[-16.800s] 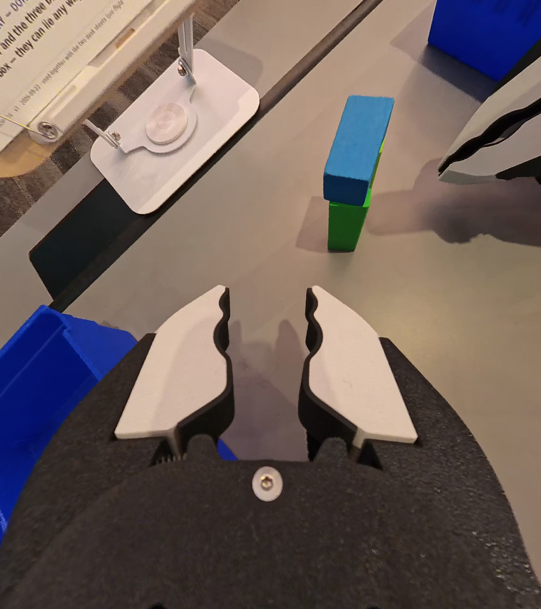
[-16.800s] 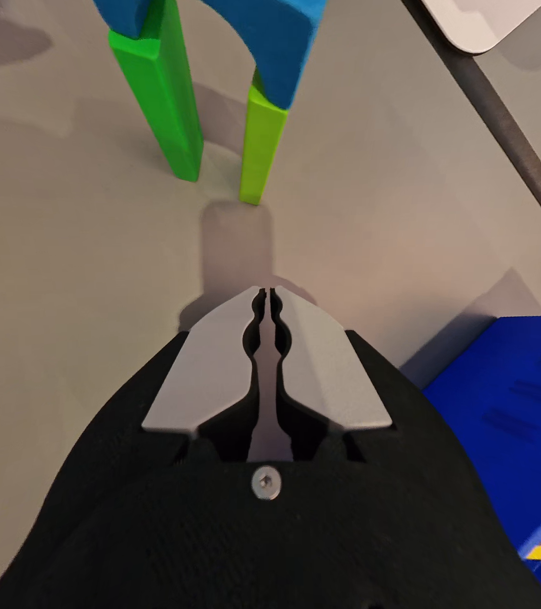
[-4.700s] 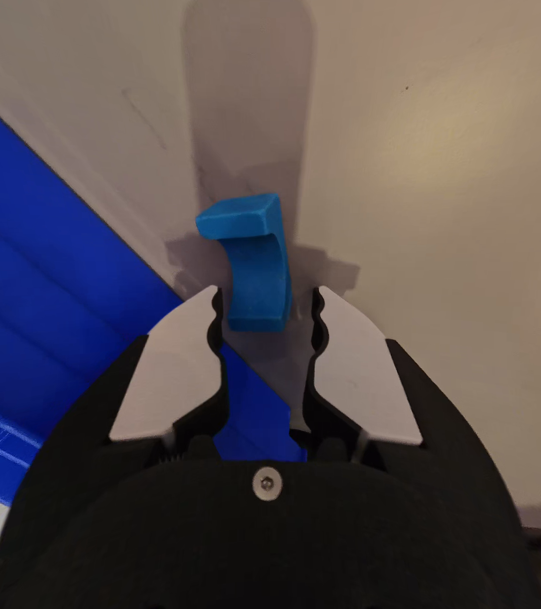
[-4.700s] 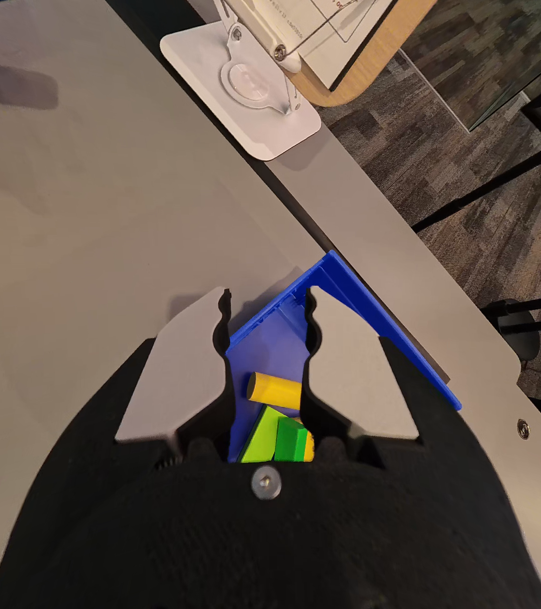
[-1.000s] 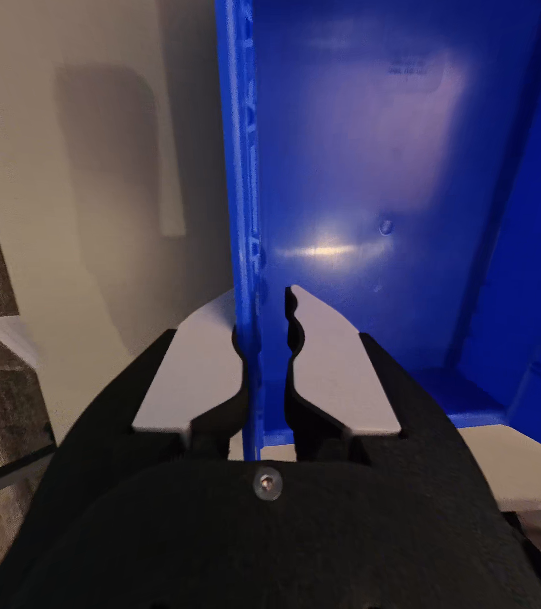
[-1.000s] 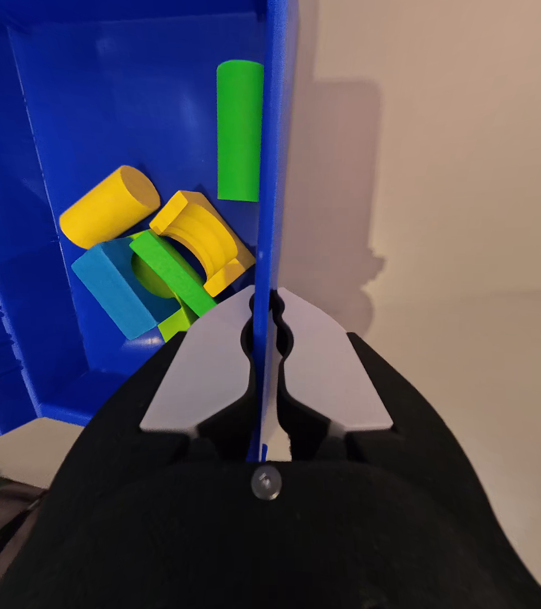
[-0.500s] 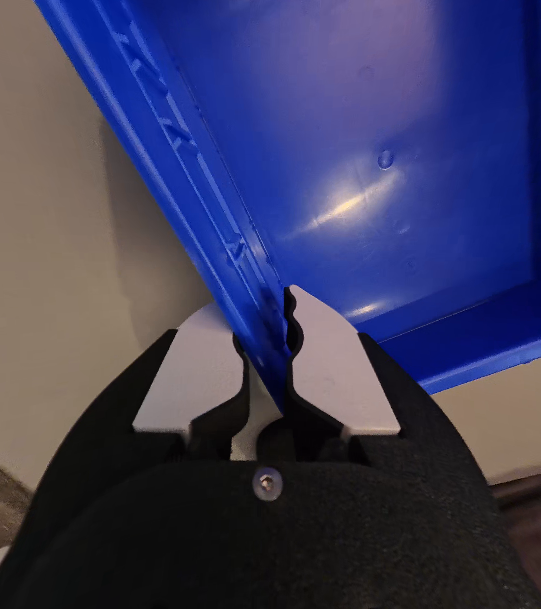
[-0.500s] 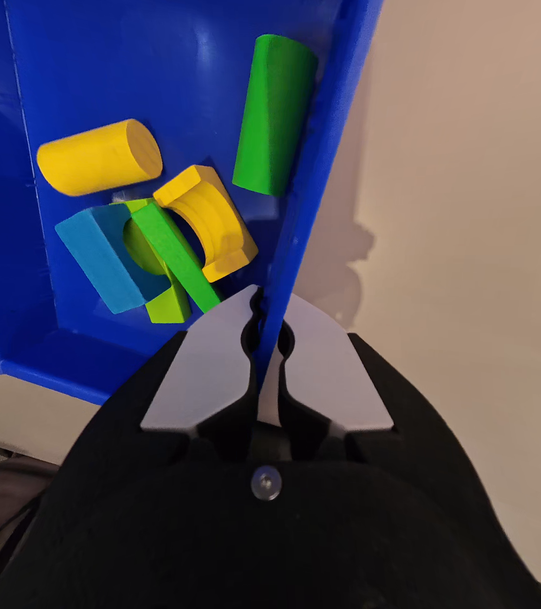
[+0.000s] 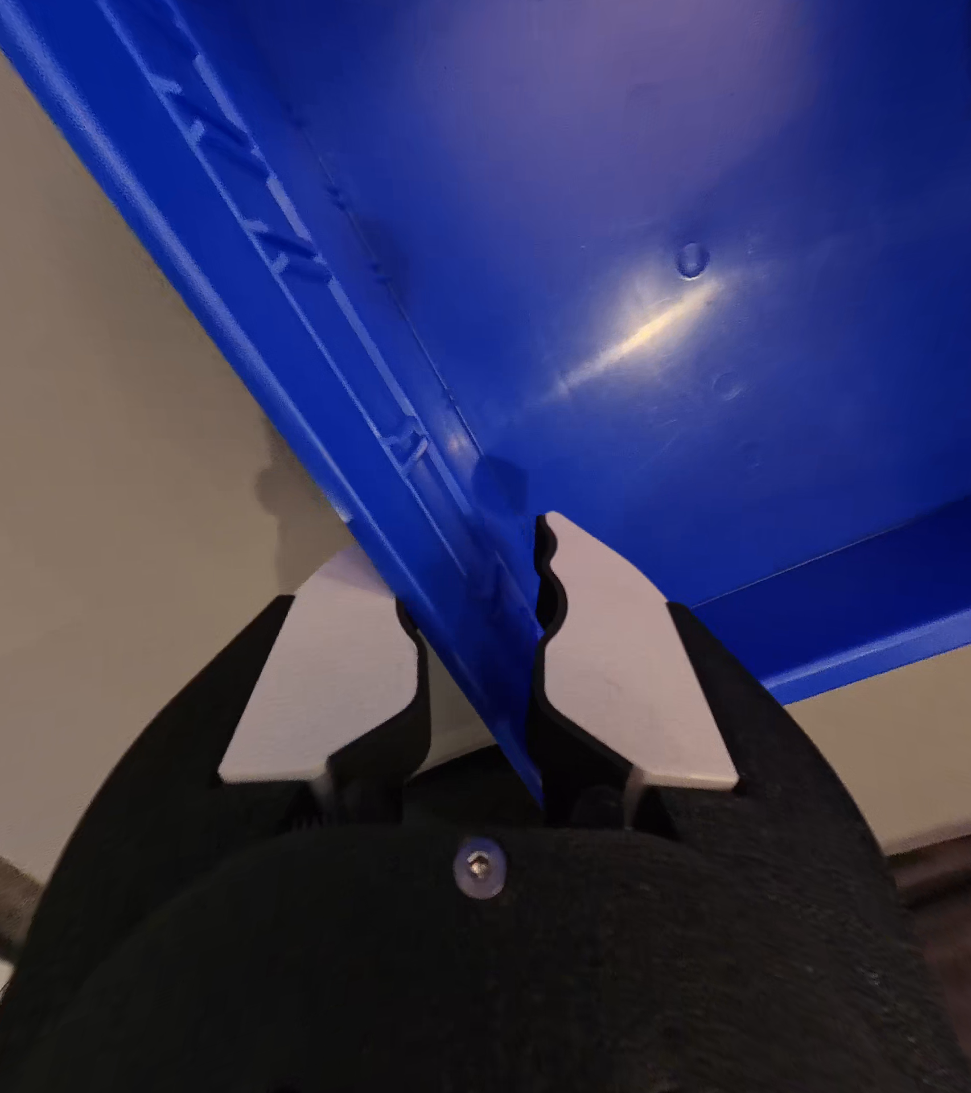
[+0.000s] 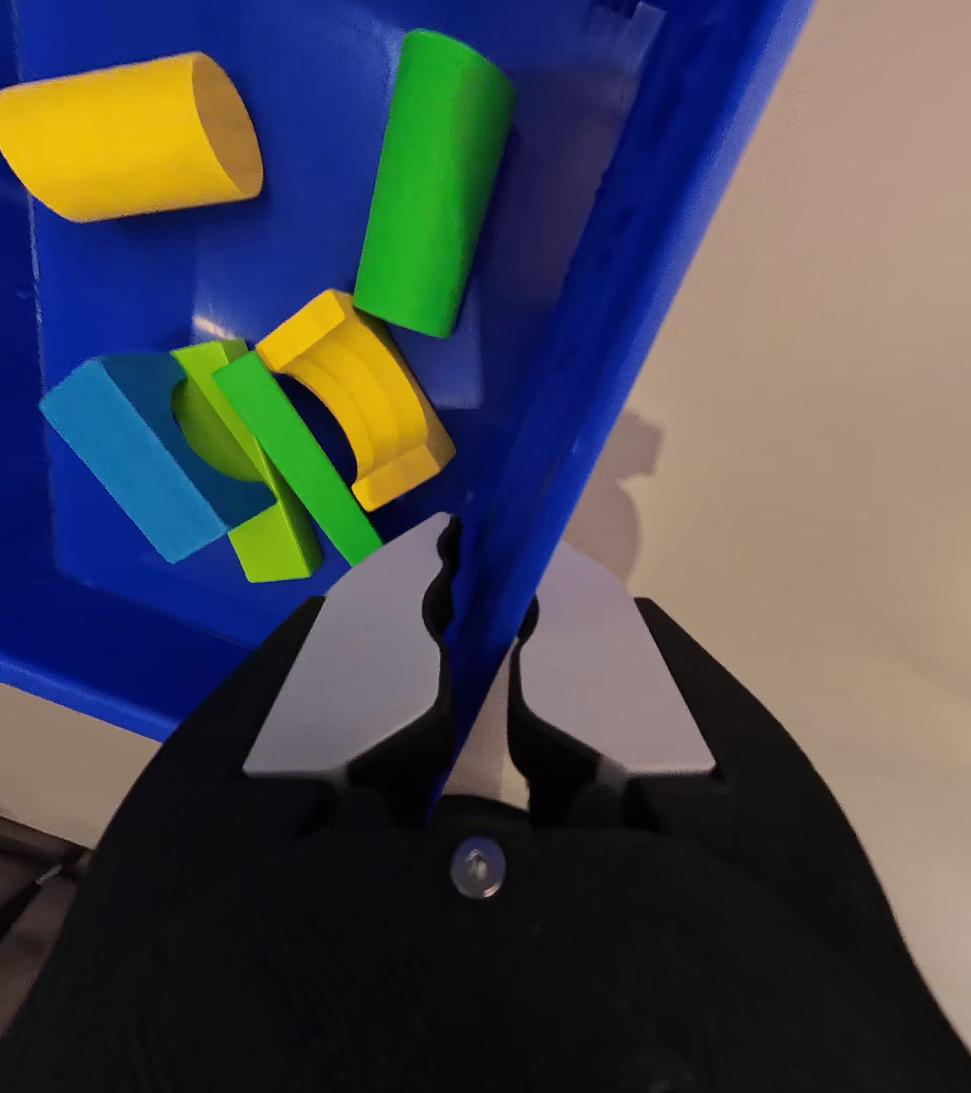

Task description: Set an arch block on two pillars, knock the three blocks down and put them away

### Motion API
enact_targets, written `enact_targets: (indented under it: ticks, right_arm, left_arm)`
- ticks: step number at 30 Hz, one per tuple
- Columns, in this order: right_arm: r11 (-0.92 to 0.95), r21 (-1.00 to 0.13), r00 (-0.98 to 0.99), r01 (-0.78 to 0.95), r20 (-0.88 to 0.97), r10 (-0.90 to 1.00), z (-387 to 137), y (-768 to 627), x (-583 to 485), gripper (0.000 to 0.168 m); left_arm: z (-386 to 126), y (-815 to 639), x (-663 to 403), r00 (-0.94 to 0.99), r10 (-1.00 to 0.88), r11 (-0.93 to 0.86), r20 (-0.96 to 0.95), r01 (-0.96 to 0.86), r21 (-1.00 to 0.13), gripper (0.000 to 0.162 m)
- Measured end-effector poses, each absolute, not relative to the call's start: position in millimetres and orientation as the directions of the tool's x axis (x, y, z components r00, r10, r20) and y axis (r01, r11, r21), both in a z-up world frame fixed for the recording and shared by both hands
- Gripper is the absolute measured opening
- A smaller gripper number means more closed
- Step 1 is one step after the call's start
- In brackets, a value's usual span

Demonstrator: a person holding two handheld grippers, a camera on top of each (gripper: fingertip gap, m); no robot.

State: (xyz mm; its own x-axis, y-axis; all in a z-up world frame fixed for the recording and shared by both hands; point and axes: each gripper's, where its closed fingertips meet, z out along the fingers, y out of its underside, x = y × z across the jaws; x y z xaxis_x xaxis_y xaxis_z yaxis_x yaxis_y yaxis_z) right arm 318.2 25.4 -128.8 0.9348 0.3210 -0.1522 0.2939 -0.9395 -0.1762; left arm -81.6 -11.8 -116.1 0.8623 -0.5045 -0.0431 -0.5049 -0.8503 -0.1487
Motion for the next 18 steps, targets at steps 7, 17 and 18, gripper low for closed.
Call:
enact_targets:
  ticks: [7, 17, 18]
  right_arm:
    - [-0.964, -0.091, 0.957, 0.252, -0.127, 0.262, -137.5, 34.4, 324.8, 0.017]
    - [-0.972, 0.062, 0.959, 0.226, -0.192, 0.210, -143.9, 33.6, 332.8, 0.007]
    - [-0.972, 0.074, 0.960, 0.222, -0.189, 0.205, -142.1, 29.9, 338.0, 0.007]
  left_arm:
    - [-100.6, -3.4, -75.1, 0.843, -0.537, -0.820, 0.020, -0.517, -0.245, 0.040]
    - [7.0, -14.7, -137.2, 0.888, -0.457, -0.718, 0.041, -0.342, -0.607, 0.041]
    - [14.8, -19.1, -145.9, 0.895, -0.444, -0.710, 0.050, -0.317, -0.629, 0.041]
